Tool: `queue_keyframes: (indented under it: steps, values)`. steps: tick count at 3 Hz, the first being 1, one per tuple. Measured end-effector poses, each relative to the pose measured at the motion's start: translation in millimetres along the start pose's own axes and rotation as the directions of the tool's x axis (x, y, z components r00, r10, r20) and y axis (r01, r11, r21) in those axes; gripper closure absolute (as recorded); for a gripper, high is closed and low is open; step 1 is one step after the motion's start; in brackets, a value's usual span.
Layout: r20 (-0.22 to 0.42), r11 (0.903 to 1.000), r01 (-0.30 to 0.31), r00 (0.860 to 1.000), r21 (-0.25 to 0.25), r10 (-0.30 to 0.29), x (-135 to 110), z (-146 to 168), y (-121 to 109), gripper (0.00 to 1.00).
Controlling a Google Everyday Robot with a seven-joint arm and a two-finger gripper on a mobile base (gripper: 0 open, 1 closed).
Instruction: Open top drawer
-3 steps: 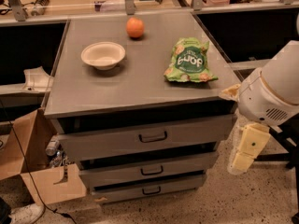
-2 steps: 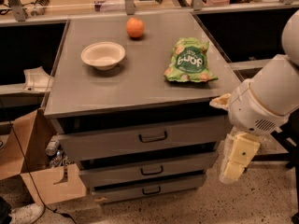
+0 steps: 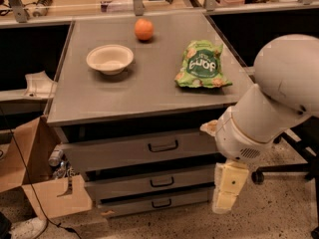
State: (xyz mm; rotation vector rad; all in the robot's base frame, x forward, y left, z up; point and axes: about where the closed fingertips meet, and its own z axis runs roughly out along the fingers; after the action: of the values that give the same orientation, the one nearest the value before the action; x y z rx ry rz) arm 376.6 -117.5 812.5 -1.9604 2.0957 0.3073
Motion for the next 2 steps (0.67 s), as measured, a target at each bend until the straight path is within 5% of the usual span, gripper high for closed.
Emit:
queue_keyframes:
  steps: [1,2]
  values:
    - [-0.006,0.9999,0.011,1.0,0.004,-0.011,-9,11,-2,0.0]
    - [-0.026,1.0,-0.007,1.0,-0.006,0.006,-15,56,-17,0.0]
